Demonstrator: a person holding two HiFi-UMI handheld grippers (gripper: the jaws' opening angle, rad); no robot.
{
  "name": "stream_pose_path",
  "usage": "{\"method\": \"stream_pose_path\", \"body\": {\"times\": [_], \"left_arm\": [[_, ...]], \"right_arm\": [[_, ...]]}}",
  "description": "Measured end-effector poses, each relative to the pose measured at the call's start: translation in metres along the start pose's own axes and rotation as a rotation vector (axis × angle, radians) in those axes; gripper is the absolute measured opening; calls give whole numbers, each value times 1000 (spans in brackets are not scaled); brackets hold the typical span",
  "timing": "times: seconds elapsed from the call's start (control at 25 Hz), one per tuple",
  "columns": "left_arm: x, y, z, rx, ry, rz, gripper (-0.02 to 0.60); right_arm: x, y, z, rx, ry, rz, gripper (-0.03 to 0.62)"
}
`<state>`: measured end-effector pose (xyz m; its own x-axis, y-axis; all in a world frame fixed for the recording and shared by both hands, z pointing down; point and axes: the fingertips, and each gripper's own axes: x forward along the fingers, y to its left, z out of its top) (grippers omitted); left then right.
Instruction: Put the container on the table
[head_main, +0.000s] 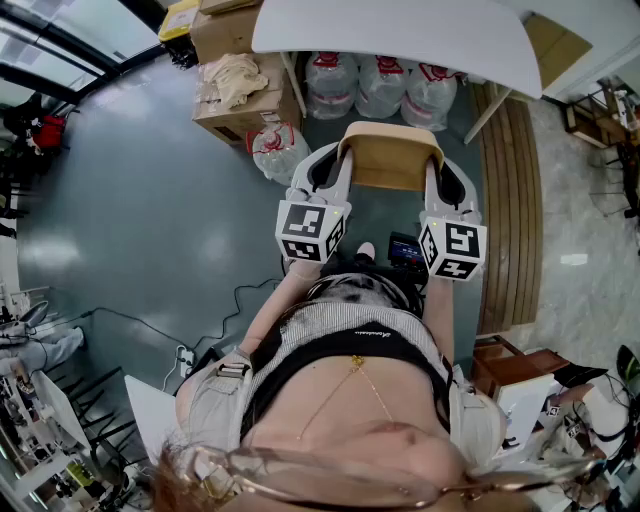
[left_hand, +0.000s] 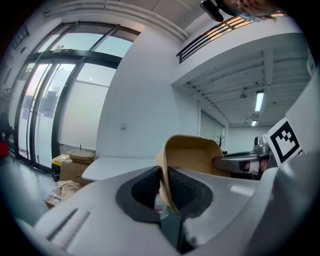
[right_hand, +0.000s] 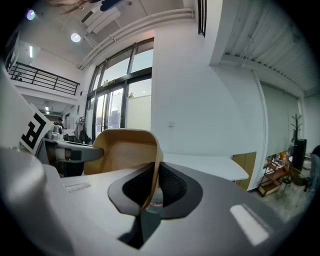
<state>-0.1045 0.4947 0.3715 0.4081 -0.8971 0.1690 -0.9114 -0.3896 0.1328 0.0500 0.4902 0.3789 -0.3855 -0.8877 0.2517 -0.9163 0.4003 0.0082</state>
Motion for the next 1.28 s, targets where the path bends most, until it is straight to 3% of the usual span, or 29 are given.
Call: {"method": "stream_pose_path", "body": {"times": [0.68,1.28], "left_arm": [[2,-24,-8,2,-19,28,29],[61,-7,-5,-32,-14,-79,29]], "right_arm": [[-13,-19,-10,13,-26,43,55],[29,-46,-7,4,0,-47,54]]}}
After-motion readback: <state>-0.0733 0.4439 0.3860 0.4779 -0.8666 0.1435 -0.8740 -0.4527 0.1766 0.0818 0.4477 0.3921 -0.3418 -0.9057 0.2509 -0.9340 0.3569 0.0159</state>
